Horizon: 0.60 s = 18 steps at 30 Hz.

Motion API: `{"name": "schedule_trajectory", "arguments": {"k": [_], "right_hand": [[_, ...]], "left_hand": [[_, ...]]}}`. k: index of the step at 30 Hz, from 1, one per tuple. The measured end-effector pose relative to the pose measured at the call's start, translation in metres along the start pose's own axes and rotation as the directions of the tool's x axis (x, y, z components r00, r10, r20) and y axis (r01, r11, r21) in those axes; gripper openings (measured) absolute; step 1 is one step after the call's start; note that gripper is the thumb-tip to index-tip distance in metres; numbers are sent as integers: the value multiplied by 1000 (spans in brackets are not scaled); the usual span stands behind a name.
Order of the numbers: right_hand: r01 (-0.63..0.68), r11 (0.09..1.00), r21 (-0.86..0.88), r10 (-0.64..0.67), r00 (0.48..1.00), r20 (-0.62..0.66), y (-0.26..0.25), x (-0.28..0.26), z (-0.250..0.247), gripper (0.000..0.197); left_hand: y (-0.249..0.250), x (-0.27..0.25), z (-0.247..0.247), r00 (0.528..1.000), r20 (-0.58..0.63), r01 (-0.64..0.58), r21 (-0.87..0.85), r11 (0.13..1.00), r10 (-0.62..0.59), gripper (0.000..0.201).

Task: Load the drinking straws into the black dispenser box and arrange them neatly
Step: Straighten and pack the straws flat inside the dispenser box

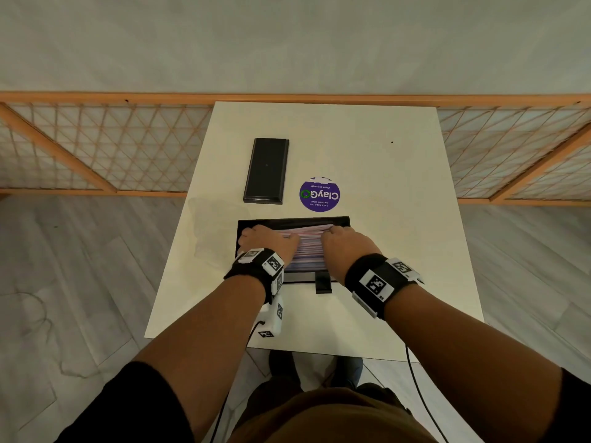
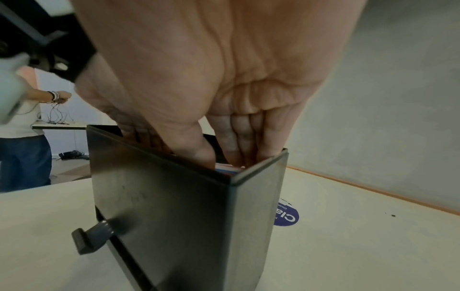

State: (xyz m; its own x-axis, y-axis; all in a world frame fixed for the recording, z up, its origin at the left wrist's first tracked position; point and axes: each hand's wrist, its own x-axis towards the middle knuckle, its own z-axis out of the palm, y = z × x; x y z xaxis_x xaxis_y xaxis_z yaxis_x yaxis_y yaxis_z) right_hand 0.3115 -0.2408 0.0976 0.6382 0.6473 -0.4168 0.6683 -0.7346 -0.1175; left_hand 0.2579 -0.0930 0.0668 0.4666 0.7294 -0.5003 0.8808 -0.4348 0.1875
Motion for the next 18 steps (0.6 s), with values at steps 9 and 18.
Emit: {"name": "schedule_trajectory", "arguments": {"k": [9, 18], "right_hand": [[30, 994, -107, -24, 998, 52, -7, 0, -11, 26], [51, 989, -136, -43, 997, 65, -10, 3, -18, 29]], "left_hand": [[-5, 5, -12, 998, 61, 25, -163, 986, -15, 77], [-9, -3, -18, 998, 65, 22, -245, 969, -6, 72]]}}
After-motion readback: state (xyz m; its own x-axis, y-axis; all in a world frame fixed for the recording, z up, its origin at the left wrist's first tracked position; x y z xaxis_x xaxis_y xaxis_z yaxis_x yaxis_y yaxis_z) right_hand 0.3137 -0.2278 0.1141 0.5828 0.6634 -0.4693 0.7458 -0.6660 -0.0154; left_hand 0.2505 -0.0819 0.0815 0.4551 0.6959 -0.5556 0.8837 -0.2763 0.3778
